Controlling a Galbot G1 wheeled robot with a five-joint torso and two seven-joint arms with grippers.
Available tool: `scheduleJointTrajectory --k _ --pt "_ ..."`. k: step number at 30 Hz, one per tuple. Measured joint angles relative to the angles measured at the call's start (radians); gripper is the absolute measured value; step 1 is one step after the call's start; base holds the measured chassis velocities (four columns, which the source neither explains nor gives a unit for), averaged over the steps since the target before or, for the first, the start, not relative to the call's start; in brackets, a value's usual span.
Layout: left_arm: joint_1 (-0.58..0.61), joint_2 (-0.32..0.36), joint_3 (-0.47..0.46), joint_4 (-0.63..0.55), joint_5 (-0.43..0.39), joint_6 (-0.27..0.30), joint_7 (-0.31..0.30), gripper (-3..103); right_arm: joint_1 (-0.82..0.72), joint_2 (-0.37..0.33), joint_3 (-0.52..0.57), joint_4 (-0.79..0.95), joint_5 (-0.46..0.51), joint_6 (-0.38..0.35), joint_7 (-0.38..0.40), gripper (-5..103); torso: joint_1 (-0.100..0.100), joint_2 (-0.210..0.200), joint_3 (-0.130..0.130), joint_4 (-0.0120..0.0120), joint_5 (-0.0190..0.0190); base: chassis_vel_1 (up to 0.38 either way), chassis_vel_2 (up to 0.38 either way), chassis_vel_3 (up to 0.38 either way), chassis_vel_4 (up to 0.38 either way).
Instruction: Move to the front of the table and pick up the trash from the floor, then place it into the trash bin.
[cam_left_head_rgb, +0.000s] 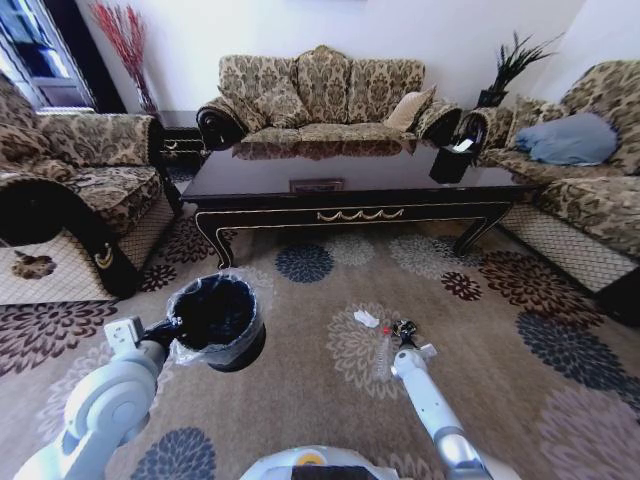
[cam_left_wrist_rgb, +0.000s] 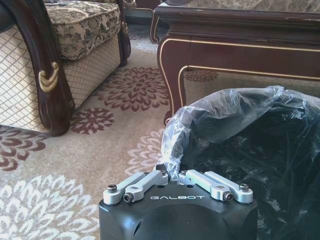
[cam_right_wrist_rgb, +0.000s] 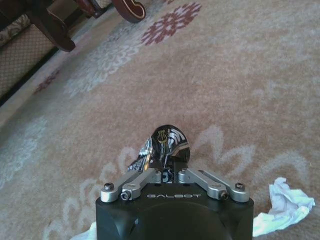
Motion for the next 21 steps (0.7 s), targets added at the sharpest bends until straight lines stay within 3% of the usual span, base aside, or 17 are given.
scheduleJointTrajectory --k 5,10,21 --pt "-0.001 -0.009 0.011 0.0 0.002 0.0 0.0 3 -0.049 -0.016 -0.01 0.079 0.006 0.012 0.003 3 0.0 0.0 0.0 -0.0001 0.0001 0.0 0.0 0.0 0.0" --pt "-0.006 -0.024 0.032 0.006 0.009 0.0 0.002 3 -0.112 -0.034 -0.02 0.194 -0.001 0.041 0.005 2 0.0 0.0 0.0 0.0 0.0002 0.0 0.0 0.0 0.0" --pt "-0.038 -0.088 0.137 0.026 0.059 -0.009 0.067 3 -0.291 -0.077 -0.089 0.636 -0.103 0.122 -0.054 2 0.0 0.0 0.0 0.0001 0.0 0.0 0.0 0.0 0.0"
